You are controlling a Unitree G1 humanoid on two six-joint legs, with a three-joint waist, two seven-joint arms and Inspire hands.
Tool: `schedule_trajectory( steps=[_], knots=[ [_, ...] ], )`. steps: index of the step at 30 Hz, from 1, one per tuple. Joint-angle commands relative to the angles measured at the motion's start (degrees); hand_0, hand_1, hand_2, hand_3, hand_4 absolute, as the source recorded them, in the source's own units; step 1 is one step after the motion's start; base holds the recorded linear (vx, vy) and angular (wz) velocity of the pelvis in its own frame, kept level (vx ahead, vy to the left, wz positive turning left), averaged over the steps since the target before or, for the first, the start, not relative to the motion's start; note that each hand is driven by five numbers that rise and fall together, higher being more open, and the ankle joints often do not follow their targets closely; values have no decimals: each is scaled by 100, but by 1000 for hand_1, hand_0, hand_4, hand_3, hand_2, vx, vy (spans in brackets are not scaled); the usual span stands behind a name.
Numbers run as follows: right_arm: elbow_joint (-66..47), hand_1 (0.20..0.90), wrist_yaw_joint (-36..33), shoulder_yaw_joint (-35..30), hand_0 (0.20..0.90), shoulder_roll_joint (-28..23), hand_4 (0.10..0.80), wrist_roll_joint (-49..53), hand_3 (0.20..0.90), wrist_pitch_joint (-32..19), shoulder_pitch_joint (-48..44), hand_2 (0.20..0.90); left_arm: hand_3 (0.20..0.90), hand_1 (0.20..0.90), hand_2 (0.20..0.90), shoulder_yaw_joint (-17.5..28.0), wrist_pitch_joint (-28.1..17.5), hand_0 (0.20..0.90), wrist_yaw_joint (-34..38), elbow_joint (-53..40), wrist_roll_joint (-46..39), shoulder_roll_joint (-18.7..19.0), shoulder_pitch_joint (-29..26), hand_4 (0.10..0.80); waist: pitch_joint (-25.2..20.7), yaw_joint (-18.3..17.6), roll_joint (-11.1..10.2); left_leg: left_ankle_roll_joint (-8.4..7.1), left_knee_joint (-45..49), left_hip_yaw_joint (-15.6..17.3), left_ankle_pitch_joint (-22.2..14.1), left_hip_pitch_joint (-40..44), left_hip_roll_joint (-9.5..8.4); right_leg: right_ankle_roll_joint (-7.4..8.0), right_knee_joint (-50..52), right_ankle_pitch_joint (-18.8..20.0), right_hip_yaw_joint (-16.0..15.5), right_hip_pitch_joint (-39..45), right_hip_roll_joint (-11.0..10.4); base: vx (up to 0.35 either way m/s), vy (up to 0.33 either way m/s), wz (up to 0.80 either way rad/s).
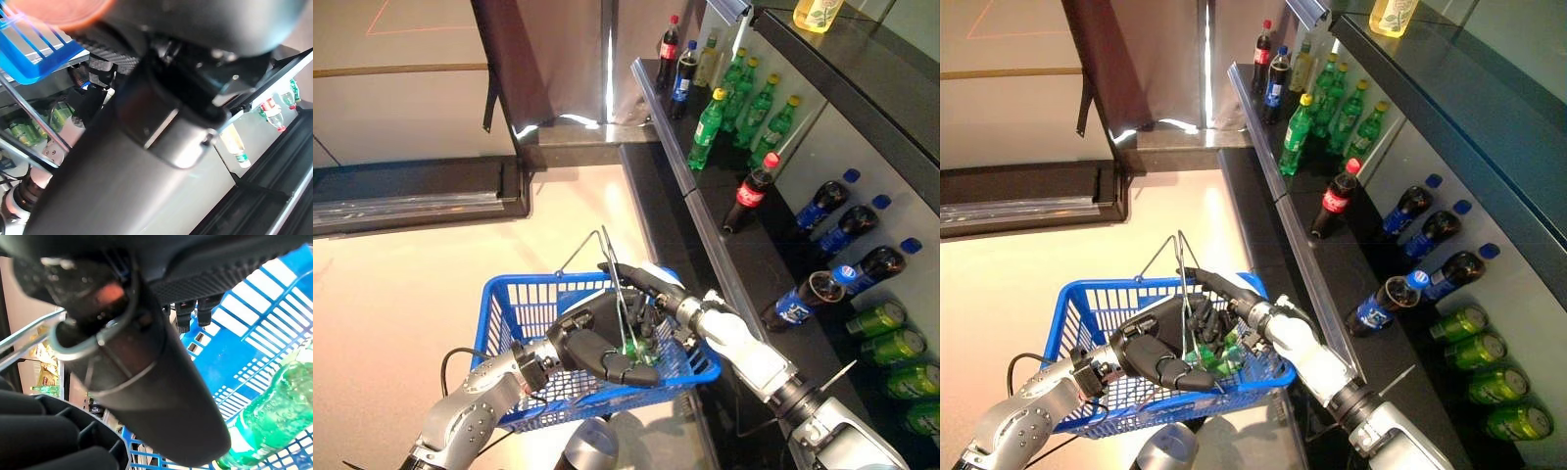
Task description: Pick up the drink and place into the basket.
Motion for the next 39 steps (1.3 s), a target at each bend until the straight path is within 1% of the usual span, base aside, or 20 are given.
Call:
schedule_trajectory(
  steps=[1,10,13,19,21,27,34,39],
  knots=[
    [-708,900,-349,-202,900,-85,800,286,900,-635,-63,900,200,300,300,530,-1799,300,-521,-1137,-1020,-889,-804,100,-975,-119,150,104,-108,68,-138,230,-10,-329,267,273,210,-187,164,0,0,0],
    [-1032,900,-533,-539,900,-23,800,461,900,-825,98,900,200,300,300,795,-2108,300,4,-961,-1008,-977,-699,100,-960,-222,155,113,-108,155,-155,240,4,-332,259,272,340,-237,186,-4,1,-1],
    [-1094,900,-734,-635,900,98,800,441,900,-976,299,900,200,300,300,891,-2218,300,277,-881,-1016,-1058,-644,100,-963,-284,174,127,-108,208,-173,261,16,-333,276,258,392,-254,184,-4,2,-5],
    [-1272,900,-1117,-732,900,216,800,336,900,-1303,606,900,200,300,300,903,-2462,300,668,-789,-878,-1151,-586,100,-981,-463,216,150,-108,328,-184,248,27,-305,227,298,507,-317,187,-10,3,-10],
    [-1360,900,-1147,-773,900,215,800,308,900,-1376,649,900,200,300,300,913,-2516,300,781,-767,-814,-1170,-599,100,-974,-521,237,152,-108,391,-192,253,42,-296,217,308,549,-336,181,-14,-5,-13],
    [-1598,900,-1221,-886,900,179,800,395,900,-1650,725,900,200,300,300,921,-2613,300,1027,-617,-614,-1187,-632,100,-955,-682,288,152,-108,560,-217,263,85,-271,201,326,661,-394,163,-17,-8,-16],
    [-1898,900,-1349,-965,900,126,800,453,900,-1757,793,900,200,300,300,931,-2648,300,1323,-363,-376,-1219,-613,100,-956,-807,336,155,-108,686,-240,283,116,-255,171,346,732,-412,142,-3,-7,-10],
    [-2040,900,-1313,-1083,900,44,800,536,900,-1780,814,900,200,300,300,964,-2700,300,1481,-165,-319,-1213,-573,100,-956,-887,351,152,-108,760,-251,300,135,-246,164,356,777,-433,140,2,-5,-7]
  ],
)
